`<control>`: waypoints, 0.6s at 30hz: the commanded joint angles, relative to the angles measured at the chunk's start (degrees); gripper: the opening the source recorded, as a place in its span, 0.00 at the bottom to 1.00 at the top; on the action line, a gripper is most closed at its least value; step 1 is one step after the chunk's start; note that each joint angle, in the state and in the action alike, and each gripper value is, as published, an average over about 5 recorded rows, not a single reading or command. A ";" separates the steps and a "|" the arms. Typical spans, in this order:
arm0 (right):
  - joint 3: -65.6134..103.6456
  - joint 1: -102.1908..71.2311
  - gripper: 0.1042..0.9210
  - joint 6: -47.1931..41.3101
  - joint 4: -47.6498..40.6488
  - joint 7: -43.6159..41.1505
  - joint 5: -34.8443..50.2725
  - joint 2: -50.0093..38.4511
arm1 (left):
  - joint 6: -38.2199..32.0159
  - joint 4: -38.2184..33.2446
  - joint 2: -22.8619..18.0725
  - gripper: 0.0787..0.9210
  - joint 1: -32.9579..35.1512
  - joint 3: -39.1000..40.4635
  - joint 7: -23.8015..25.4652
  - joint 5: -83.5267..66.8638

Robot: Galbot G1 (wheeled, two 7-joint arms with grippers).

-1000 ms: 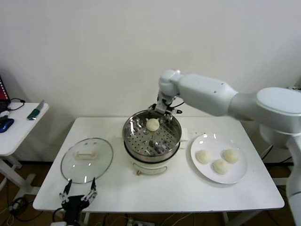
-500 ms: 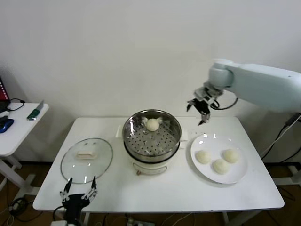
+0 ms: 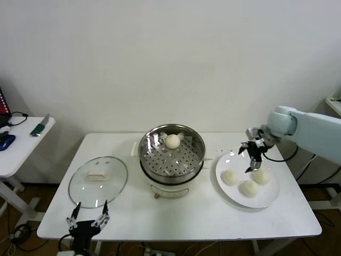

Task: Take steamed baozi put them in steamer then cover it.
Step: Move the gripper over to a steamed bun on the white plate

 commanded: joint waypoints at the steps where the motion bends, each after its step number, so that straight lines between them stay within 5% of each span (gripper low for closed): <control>1: 7.79 -13.70 0.88 -4.55 -2.17 2.42 -2.98 -0.80 | -0.04 0.16 -0.12 0.88 0.09 0.12 -0.01 0.08; 18: 12.26 -17.96 0.88 -3.32 -14.82 2.96 -5.50 10.68 | -0.10 1.34 0.04 0.88 -0.45 -0.36 0.03 -0.05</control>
